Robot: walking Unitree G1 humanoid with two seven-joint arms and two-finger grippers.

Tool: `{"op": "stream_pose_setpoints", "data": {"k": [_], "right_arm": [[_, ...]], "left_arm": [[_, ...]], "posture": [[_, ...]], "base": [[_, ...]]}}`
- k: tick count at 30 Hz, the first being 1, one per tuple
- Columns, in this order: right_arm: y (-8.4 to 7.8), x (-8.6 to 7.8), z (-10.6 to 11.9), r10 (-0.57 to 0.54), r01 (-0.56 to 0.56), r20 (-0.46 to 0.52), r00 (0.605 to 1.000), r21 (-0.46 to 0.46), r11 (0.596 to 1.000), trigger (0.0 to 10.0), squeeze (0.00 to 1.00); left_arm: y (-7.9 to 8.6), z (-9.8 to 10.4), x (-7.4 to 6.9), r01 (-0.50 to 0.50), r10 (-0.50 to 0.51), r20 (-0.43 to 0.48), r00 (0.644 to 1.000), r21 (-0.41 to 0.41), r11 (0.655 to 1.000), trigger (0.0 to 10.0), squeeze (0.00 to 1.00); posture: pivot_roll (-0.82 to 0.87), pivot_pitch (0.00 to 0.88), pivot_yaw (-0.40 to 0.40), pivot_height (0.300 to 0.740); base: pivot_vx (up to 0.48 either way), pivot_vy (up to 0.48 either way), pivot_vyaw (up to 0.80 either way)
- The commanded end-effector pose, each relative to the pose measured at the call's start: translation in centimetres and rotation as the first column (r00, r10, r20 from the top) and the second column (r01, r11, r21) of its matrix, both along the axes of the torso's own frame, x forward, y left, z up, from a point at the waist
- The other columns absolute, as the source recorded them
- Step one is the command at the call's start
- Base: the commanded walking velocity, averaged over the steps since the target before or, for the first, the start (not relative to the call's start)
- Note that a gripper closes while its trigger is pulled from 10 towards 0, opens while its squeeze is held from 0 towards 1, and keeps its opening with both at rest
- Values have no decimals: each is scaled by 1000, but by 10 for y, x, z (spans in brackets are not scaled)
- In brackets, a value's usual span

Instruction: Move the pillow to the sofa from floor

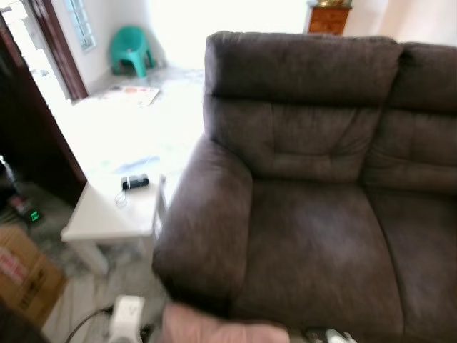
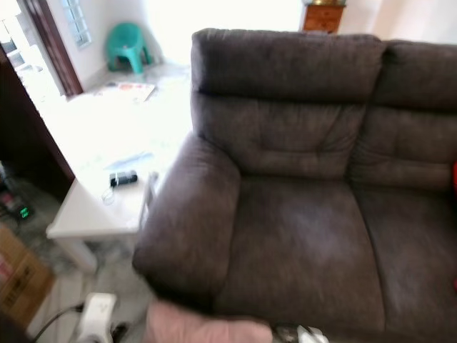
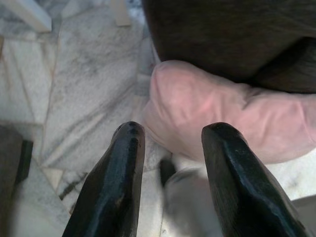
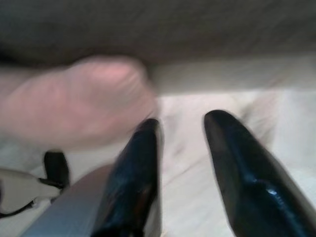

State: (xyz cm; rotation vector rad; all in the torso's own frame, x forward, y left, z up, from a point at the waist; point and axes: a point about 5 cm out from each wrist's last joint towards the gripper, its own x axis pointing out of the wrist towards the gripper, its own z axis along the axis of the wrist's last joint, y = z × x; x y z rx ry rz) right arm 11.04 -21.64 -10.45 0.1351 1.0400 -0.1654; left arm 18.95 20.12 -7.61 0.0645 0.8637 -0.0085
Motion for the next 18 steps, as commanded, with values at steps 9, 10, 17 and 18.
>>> {"op": "stream_pose_setpoints", "data": {"k": [9, 10, 17, 18], "right_arm": [[24, 27, 5, 25, -28, 73, 997, 37, 999, 10000, 0], [24, 27, 5, 25, -28, 73, 997, 37, 999, 10000, 0], [36, 31, 4, 33, -36, 69, 997, 42, 998, 10000, 0], [37, 31, 4, 33, -36, 67, 997, 43, 998, 10000, 0]], "left_arm": [[12, -1, -6, 17, -16, -19, 1000, 47, 999, 10000, 0], [12, -1, -6, 17, -16, -19, 1000, 47, 999, 10000, 0], [13, 0, -5, 9, -9, -4, 1000, 48, 999, 10000, 0], [13, 0, -5, 7, -7, 0, 1000, 45, 999, 10000, 0]], "posture": [[55, 0, -50, 740], [55, 0, -50, 740], [58, 0, -50, 740], [57, 0, -51, 740]], "base": [[0, 0, 0], [0, 0, 0], [0, 0, 0], [0, 0, 0]]}}
